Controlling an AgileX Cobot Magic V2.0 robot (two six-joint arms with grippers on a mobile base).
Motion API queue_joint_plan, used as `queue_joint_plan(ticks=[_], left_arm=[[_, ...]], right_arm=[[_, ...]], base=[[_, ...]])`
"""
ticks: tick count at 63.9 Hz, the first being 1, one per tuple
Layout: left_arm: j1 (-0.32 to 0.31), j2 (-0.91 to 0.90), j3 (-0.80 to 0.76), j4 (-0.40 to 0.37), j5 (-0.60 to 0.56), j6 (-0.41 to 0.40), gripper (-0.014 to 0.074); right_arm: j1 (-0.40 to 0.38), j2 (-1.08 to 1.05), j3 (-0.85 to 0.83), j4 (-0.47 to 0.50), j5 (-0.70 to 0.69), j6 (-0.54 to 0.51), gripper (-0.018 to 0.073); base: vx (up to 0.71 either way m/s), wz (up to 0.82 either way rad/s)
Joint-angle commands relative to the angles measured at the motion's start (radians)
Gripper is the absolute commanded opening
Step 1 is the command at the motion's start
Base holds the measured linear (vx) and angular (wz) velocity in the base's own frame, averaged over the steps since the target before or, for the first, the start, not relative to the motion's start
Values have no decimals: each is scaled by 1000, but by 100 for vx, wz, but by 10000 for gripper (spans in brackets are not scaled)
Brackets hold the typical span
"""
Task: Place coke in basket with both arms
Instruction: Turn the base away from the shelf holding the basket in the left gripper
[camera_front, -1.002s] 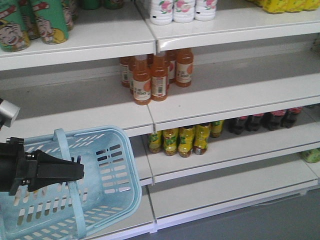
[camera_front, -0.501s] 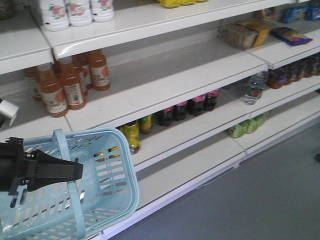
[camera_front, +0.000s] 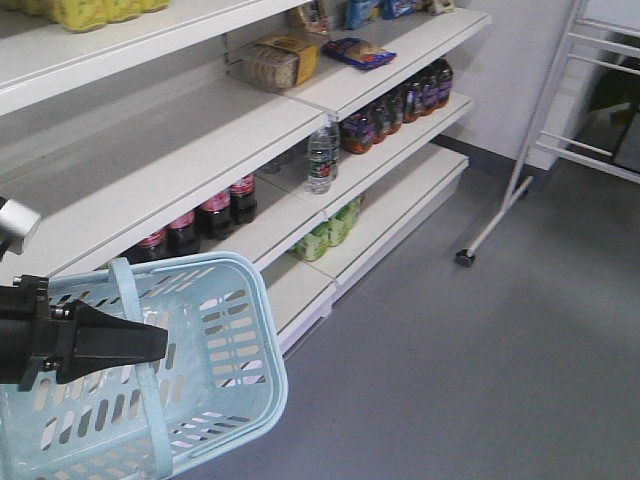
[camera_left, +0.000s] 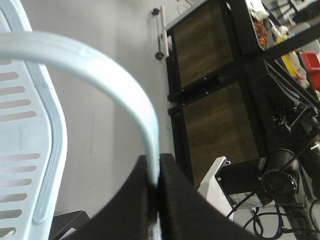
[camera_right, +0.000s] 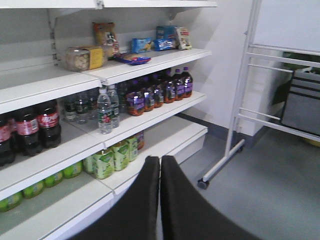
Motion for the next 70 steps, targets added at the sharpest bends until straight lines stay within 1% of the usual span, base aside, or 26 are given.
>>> queue_joint_plan(ticks=[1, 43, 70], left_arm=[[-4, -25, -31, -80, 52, 12, -6], [-4, -25, -31, -80, 48, 12, -6], [-4, -25, -31, -80, 48, 12, -6]], right_arm=[[-2, -13, 6, 0, -75, -9, -2], [-2, -13, 6, 0, -76, -9, -2], [-2, -13, 6, 0, -76, -9, -2]], base=[[6, -54], [8, -46], [12, -31]])
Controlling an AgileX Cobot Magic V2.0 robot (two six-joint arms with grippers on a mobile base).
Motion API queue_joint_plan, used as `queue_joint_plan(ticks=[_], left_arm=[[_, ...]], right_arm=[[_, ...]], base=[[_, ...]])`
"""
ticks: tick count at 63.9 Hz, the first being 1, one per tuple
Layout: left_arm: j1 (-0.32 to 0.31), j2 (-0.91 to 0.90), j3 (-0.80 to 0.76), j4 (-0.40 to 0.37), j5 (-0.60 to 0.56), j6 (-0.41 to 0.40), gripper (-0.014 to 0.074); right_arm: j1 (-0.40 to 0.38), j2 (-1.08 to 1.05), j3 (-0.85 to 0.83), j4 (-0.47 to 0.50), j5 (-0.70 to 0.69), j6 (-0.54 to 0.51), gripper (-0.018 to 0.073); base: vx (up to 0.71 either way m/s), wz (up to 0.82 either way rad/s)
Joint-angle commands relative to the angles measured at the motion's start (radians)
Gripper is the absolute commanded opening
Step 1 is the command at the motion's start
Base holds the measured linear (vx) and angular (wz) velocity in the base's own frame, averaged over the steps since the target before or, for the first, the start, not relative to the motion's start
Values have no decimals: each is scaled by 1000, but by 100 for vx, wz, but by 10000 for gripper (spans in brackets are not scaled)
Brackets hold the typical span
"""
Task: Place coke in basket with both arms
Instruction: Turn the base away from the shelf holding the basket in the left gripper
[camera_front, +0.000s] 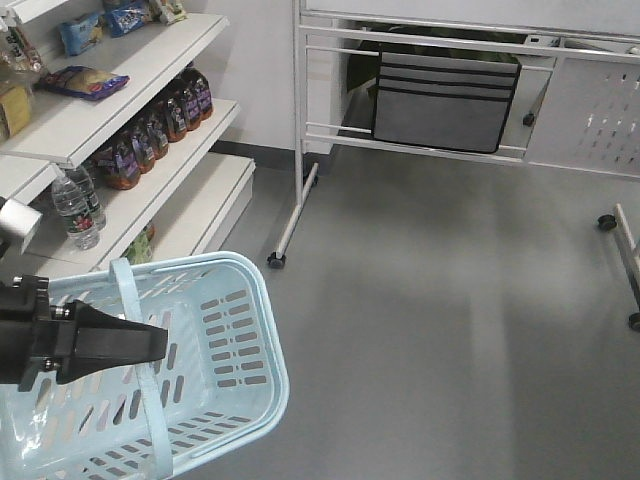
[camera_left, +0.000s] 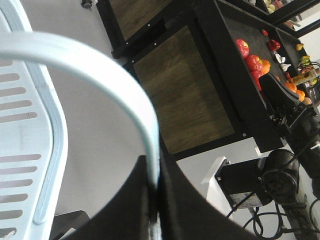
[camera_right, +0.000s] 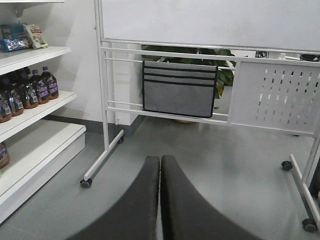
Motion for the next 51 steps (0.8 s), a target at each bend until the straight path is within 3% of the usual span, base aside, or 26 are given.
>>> queue_joint_plan(ticks=[1, 51], left_arm=[[-4, -25, -31, -80, 48, 12, -6], [-4, -25, -31, -80, 48, 12, -6]], right_arm=[[-2, -13, 6, 0, -76, -9, -2], [-2, -13, 6, 0, -75, -9, -2]], base=[[13, -16], [15, -3]])
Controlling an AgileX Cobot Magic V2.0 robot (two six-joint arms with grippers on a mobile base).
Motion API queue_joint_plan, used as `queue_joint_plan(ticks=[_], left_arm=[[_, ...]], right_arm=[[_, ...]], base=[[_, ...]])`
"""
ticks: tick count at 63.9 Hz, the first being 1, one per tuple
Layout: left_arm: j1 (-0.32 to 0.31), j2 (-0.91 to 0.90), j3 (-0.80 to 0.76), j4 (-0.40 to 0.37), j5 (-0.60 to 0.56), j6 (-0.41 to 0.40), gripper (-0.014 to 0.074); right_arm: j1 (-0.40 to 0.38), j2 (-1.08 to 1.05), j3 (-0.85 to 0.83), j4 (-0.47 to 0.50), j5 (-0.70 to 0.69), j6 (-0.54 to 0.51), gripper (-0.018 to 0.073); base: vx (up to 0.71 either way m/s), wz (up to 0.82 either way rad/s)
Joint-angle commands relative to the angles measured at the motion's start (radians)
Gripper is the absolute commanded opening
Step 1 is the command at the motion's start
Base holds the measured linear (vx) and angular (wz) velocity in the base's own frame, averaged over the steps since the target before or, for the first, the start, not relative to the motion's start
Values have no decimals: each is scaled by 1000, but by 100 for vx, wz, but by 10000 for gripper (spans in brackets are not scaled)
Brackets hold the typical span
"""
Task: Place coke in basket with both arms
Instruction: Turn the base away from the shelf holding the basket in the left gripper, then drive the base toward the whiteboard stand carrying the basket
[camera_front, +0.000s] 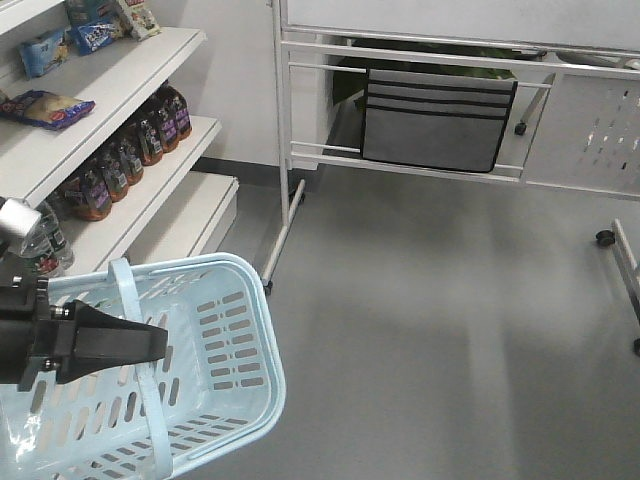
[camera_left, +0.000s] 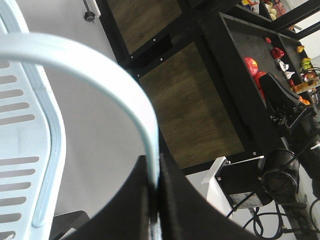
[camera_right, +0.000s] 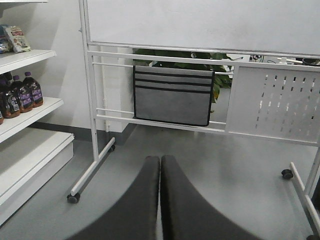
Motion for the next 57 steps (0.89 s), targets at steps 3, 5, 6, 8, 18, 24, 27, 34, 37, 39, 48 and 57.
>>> queue_joint_plan(ticks=[3, 5, 6, 8, 18, 24, 27, 34, 37, 39, 48, 57], left_arm=[[-4, -25, -31, -80, 48, 12, -6], [-4, -25, -31, -80, 48, 12, -6], [-4, -25, -31, -80, 48, 12, -6], [-4, -25, -31, -80, 48, 12, -6], [-4, -25, -31, -80, 48, 12, -6], [-4, -25, -31, -80, 48, 12, -6], [-4, -25, -31, -80, 48, 12, -6], [-4, -25, -31, -80, 48, 12, -6], [-4, -25, -31, -80, 48, 12, -6], [-4, -25, -31, -80, 48, 12, -6], [-4, -25, -31, -80, 48, 12, -6], [-4, -25, -31, -80, 48, 12, -6]], right_arm=[[-2, -13, 6, 0, -75, -9, -2], [-2, -13, 6, 0, -75, -9, -2], [-2, -13, 6, 0, -75, -9, -2], [-2, -13, 6, 0, -75, -9, -2], [-2, -13, 6, 0, -75, -9, -2], [-2, -13, 6, 0, -75, -9, -2], [-2, -13, 6, 0, -75, -9, -2], [-2, -13, 6, 0, -75, -9, -2], [-2, -13, 6, 0, -76, -9, -2], [-2, -13, 6, 0, -76, -9, -2], [-2, -13, 6, 0, -75, -9, -2], [-2, -13, 6, 0, -75, -9, -2]], base=[[16, -3], [16, -2], [15, -2], [15, -2], [16, -1], [16, 0], [16, -1], [16, -1], [16, -2], [16, -3], [16, -5], [16, -9]])
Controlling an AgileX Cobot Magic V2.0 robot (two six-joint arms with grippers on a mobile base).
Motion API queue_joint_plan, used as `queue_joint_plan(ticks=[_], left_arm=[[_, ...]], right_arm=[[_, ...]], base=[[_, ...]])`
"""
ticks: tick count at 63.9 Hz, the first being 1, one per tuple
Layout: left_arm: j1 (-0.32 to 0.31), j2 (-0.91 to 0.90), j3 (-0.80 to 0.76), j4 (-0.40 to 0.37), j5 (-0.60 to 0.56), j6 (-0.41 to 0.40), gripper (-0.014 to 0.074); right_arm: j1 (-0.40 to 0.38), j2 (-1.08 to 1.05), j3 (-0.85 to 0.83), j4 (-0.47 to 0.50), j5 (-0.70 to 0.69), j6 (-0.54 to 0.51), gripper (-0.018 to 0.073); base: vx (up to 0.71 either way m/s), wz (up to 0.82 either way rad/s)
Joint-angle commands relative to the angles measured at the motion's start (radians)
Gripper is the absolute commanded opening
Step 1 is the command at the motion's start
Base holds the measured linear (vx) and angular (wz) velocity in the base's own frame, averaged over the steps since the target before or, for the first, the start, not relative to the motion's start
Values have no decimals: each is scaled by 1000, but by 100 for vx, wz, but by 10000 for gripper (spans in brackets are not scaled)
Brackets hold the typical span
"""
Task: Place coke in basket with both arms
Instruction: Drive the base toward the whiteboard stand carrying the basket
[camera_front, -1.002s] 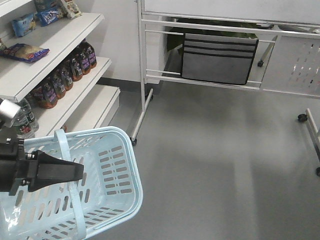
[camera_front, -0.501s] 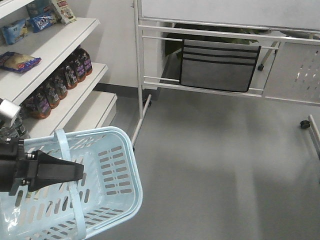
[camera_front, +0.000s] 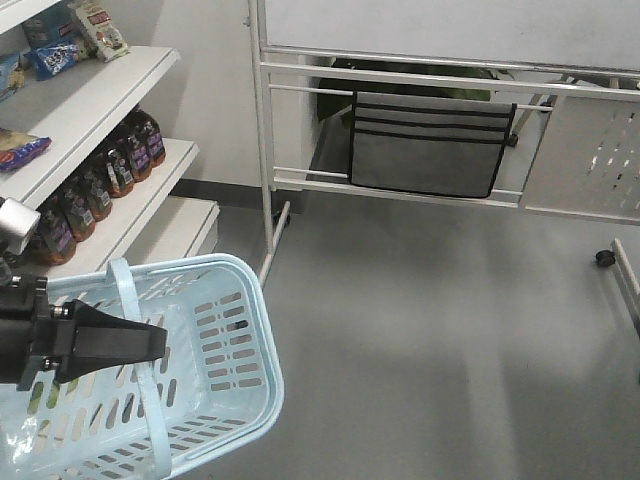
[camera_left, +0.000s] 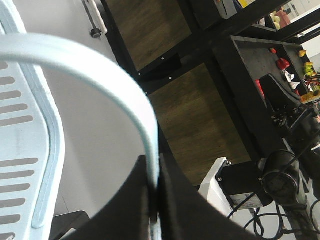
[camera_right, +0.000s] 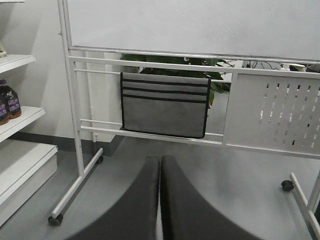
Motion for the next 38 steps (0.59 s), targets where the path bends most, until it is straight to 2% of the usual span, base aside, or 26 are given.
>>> queue_joint_plan(ticks=[1, 38], left_arm=[[-4, -25, -31, -80, 48, 12, -6], [-4, -25, -31, -80, 47, 12, -6]], right_arm=[[-2, -13, 6, 0, -75, -9, -2], [-2, -13, 6, 0, -75, -9, -2]], base=[[16, -10], [16, -10]])
